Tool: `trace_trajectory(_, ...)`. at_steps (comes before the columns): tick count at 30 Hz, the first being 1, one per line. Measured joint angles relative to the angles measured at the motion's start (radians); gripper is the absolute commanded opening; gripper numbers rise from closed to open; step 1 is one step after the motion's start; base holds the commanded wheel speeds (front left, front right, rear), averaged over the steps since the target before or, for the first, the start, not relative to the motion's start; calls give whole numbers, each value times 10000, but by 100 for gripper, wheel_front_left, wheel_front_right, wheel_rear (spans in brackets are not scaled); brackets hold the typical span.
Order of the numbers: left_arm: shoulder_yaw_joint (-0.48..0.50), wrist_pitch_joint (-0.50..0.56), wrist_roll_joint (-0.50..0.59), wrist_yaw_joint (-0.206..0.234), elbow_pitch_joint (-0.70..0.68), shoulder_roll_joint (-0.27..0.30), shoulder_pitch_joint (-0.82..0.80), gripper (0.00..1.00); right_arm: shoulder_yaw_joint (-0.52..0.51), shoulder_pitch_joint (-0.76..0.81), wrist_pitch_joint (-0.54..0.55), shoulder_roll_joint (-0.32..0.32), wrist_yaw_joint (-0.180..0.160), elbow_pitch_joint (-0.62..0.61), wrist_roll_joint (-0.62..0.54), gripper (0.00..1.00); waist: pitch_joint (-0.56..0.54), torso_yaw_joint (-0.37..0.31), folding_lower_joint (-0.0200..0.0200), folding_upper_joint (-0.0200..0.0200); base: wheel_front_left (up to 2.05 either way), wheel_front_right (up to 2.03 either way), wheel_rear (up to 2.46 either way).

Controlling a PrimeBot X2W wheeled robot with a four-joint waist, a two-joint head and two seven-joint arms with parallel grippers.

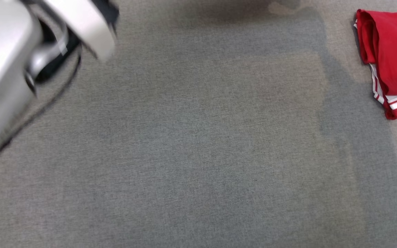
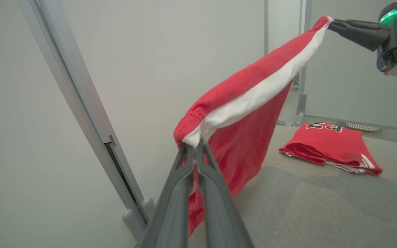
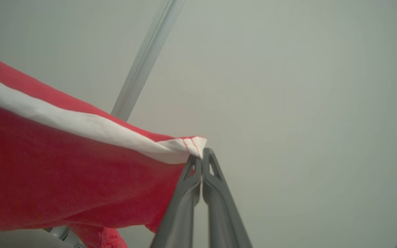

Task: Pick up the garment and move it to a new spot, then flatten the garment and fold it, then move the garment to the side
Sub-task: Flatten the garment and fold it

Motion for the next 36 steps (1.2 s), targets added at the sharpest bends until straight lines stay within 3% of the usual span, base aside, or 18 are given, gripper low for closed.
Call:
trace_trajectory(4,-1509,-606,-19,0,-151,276,1536,0,38,2771,-12,-44,0,-424,12,0,-264,164,0,0,0,0,0)
trace_trajectory(7,-2004,-732,-17,0,-464,389,3139,0,-52,5122,12,40,0,-658,171,0,-539,242,0,0,0,0,0)
trace_trajectory(15,-2157,662,1212,0,-1331,1089,7832,0,-146,9953,734,556,6,-1962,800,0,-1405,165,0,0,0,0,0)
trace_trajectory(17,-2119,709,1289,21,-1421,1258,8351,0,-583,10770,959,673,13,-2566,863,0,-1649,136,1,1,0,0,0)
trace_trajectory(23,-2142,855,1536,750,-2370,1708,9203,0,-1365,12868,2128,564,12,-4669,903,0,-2094,234,0,1,0,0,0)
trace_trajectory(26,-2025,851,1528,1005,-3196,1914,9258,0,-2065,13542,2744,546,12,-5685,786,0,-2152,389,0,1,0,0,0)
trace_trajectory(30,-1618,798,1152,1141,-3868,1787,9120,0,-2516,13377,3386,600,10,-6579,748,0,-2131,568,0,0,0,0,0)
trace_trajectory(36,-890,848,33,729,-3827,1212,8362,0,-2514,11363,4844,-142,8,-6328,1536,0,-1807,814,0,1,0,0,0)
